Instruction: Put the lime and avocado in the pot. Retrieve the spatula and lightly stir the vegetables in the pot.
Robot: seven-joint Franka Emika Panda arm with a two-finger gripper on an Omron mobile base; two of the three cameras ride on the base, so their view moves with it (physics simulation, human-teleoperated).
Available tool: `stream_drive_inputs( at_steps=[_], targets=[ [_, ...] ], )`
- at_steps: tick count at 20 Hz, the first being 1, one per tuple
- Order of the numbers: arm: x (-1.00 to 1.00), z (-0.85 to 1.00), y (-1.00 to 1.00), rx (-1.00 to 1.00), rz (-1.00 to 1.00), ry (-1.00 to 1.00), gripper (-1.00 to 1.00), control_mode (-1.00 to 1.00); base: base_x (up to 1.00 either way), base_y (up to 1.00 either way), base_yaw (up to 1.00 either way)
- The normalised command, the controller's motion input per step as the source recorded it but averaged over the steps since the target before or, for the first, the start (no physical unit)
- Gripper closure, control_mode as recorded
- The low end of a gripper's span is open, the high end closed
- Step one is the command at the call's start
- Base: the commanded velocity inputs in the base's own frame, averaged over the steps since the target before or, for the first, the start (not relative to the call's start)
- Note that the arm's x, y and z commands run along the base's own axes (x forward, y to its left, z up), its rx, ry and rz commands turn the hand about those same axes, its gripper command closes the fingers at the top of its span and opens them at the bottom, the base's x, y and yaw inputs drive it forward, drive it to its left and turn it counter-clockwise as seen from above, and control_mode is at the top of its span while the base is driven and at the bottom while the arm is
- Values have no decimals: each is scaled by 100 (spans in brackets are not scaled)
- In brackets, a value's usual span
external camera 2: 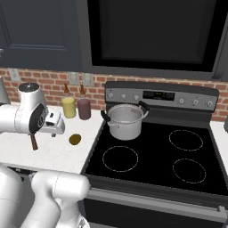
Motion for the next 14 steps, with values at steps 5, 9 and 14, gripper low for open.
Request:
stream_drive_inputs(
  at_steps=[5,9,14],
  targets=[
    [33,-17,0,-1,-1,1,-100,-100,0,0,0],
    [42,-4,-3,0,-2,2,-100,-100,0,0,0],
    [35,-4,-8,0,-3,0,-100,-100,0,0,0]
  ],
)
